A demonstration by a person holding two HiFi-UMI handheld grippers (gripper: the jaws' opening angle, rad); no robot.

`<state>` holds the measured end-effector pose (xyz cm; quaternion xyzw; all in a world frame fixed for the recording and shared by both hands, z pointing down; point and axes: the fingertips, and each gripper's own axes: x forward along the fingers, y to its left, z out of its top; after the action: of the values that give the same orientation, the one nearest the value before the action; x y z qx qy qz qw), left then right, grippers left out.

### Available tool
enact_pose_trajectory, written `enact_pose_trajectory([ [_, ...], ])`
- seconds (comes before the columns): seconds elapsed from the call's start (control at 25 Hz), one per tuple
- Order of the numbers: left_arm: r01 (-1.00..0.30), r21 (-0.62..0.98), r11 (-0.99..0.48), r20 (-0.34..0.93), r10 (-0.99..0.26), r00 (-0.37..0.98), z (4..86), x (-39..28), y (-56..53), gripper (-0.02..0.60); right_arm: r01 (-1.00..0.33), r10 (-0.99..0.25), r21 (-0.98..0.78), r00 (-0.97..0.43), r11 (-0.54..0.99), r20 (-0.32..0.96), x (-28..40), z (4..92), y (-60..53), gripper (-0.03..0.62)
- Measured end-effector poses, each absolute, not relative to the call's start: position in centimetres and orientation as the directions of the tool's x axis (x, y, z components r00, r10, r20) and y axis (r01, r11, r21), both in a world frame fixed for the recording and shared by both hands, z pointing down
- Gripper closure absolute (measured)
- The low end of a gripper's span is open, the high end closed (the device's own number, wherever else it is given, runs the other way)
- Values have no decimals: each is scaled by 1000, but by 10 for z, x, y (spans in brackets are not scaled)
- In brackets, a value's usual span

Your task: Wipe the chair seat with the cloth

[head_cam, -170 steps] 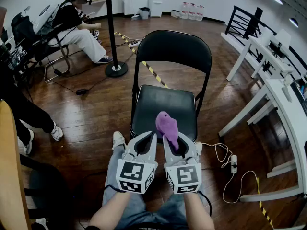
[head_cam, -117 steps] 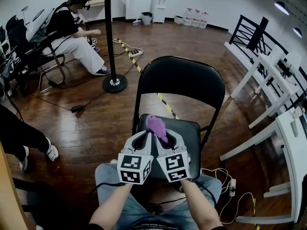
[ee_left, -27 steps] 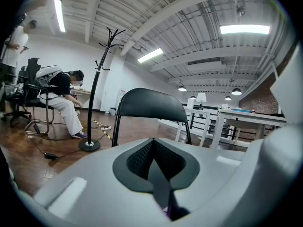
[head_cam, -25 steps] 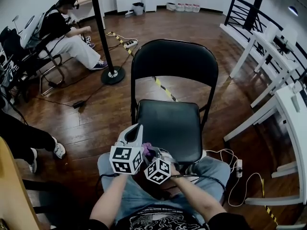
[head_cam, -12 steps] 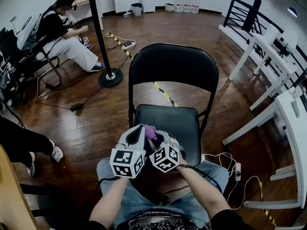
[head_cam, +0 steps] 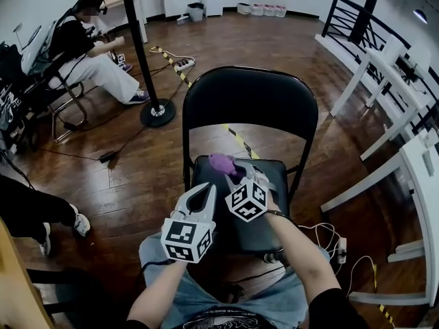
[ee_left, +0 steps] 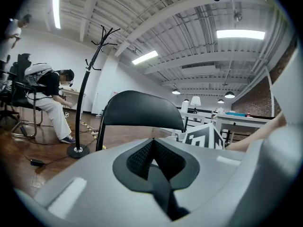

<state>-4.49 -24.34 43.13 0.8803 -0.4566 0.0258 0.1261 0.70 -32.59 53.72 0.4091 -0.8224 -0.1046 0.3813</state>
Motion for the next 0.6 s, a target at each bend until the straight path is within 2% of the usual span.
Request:
enact_pose_trajectory([
  [0.6, -821, 225, -525, 215, -795, 567, 457, -44, -267, 578, -581, -660, 422, -286, 696, 695, 42, 630, -400, 507],
])
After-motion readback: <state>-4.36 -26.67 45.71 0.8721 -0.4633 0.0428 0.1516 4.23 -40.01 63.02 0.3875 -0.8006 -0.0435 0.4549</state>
